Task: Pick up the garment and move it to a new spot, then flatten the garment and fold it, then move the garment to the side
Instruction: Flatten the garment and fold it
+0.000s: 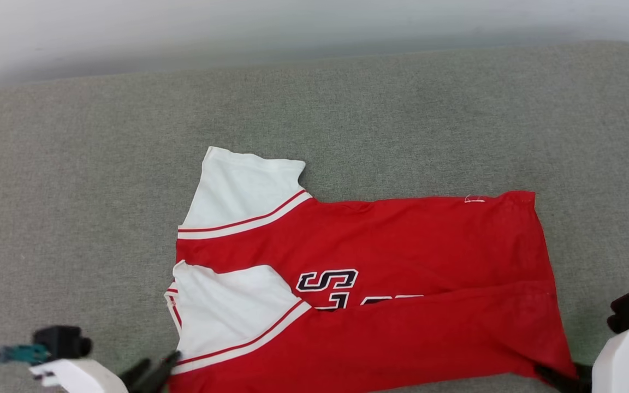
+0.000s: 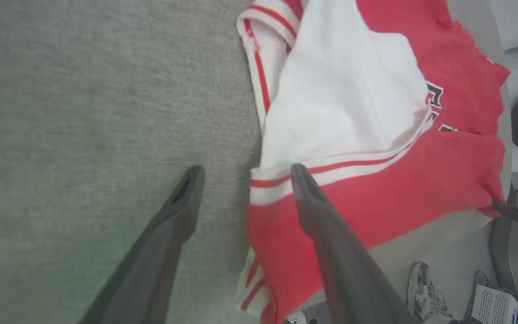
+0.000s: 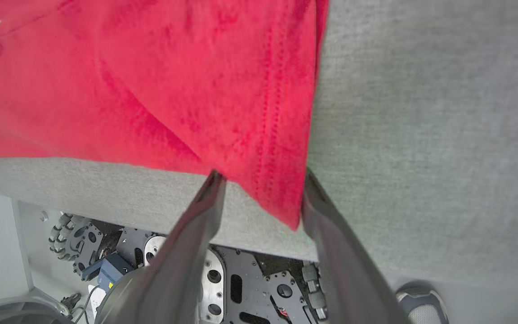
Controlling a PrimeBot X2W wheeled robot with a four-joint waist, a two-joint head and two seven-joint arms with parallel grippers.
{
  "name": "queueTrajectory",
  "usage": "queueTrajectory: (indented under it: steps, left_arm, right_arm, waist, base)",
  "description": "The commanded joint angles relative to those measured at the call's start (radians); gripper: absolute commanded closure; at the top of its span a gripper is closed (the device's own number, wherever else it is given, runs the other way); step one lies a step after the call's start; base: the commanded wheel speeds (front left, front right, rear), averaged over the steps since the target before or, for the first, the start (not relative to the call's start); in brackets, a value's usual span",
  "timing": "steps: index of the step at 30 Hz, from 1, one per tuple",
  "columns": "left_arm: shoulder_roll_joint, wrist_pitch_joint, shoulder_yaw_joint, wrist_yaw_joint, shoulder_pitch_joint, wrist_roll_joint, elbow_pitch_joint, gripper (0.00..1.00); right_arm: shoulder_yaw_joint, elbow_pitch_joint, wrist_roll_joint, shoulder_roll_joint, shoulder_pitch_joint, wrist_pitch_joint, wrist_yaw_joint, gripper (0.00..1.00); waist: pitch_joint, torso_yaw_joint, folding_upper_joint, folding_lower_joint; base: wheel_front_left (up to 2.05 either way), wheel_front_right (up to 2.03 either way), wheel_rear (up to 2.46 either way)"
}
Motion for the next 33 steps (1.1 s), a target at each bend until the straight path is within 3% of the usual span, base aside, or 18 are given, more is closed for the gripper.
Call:
queueTrajectory:
  steps: [1, 7, 11, 16, 25, 33]
  left_arm:
    - [0.024, 0.009, 0.025, 0.013, -0.018, -0.013, -0.019, 0.00]
    - [0.142, 0.082, 0.117, 0.058, -0.105, -0.032, -0.136, 0.00]
    - [0.192, 0.165, 0.143, 0.079, -0.209, -0.055, -0.127, 0.00]
    - [0.224, 0.266, 0.110, 0.079, -0.376, -0.029, -0.061, 0.00]
    - [0.201, 0.387, 0.013, 0.058, -0.656, 0.061, 0.155, 0.00]
    - [0.171, 0.407, -0.045, 0.018, -0.784, 0.128, 0.332, 0.00]
  right_arm:
    - [-0.013, -0.016, 0.009, 0.006, -0.017, -0.009, -0.001, 0.00]
    - [-0.069, -0.079, 0.022, -0.008, -0.033, -0.034, -0.001, 0.00]
    - [-0.096, -0.100, 0.010, 0.000, -0.057, -0.038, -0.001, 0.00]
    - [-0.085, -0.085, -0.026, 0.012, -0.092, -0.044, -0.001, 0.00]
    - [-0.050, -0.056, -0.021, 0.047, -0.122, -0.094, -0.001, 0.00]
    - [-0.027, -0.050, -0.019, 0.059, -0.124, -0.136, -0.001, 0.00]
  waist:
    - [0.001, 0.001, 0.0000, 0.0000]
    - [0.017, -0.012, 0.0000, 0.0000]
    - [0.036, -0.047, 0.0000, 0.0000]
    - [0.066, -0.105, 0.0000, 0.0000]
    - [0.130, -0.206, 0.0000, 0.0000]
    - [0.164, -0.274, 0.0000, 0.0000]
  base:
    - [0.00, 0.00, 0.00]
    - [0.00, 0.00, 0.00]
    - [0.00, 0.00, 0.00]
    - [0.00, 0.00, 0.00]
    - [0.00, 0.00, 0.00]
    - [0.00, 0.00, 0.00]
